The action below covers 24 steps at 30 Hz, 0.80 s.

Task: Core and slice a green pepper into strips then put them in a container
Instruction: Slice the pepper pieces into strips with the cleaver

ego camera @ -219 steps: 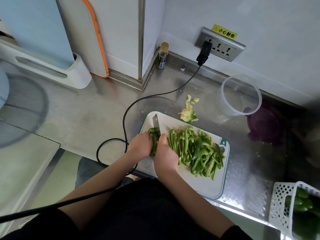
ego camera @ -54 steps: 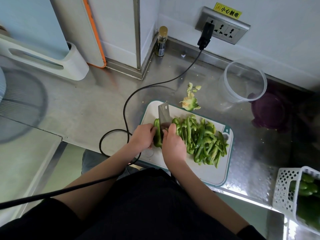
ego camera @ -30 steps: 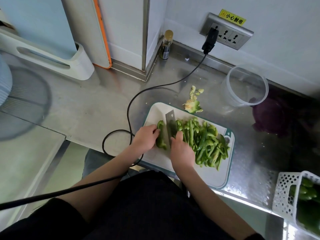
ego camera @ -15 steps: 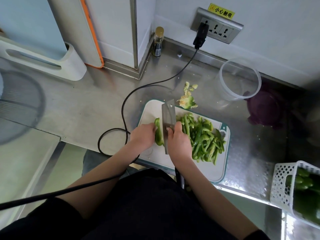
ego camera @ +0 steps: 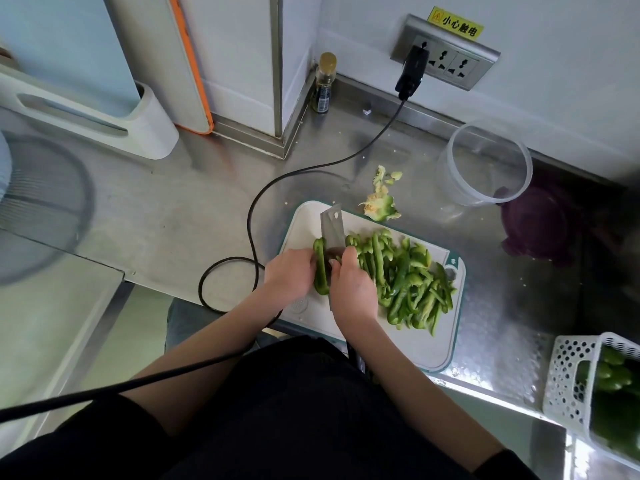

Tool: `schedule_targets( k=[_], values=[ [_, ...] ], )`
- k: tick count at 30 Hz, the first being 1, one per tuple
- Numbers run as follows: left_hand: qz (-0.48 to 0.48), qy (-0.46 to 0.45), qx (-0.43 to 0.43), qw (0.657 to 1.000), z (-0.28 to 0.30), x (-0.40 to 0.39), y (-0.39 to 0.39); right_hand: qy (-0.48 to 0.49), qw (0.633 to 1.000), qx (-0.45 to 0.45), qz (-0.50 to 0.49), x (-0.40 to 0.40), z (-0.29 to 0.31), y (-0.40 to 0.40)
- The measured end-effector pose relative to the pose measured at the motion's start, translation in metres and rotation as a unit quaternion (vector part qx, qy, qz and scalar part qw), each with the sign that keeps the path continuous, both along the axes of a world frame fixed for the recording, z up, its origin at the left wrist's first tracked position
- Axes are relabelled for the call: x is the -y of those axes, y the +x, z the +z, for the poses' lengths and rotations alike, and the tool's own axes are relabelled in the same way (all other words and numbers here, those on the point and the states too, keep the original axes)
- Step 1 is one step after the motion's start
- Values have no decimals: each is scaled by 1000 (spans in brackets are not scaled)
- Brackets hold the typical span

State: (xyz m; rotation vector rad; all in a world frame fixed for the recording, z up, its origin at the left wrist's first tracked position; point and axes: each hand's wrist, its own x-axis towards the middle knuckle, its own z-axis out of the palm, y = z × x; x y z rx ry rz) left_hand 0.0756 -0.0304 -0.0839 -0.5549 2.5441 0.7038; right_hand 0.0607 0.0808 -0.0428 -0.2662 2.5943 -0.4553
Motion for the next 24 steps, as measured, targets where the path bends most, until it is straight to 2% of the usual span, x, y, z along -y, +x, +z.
schedule_targets(
  k=[7, 16, 24],
  values=[
    [-6, -12, 8, 1000, -1, 1, -2, 19, 1000, -2, 21, 2, -4, -2],
    [-2, -21, 31, 999, 2, 0, -4, 94, 992, 4, 86, 14, -11, -5],
    [-13, -59, 35, 998, 7, -4, -4, 119, 988, -5, 99, 7, -9, -4]
  ],
)
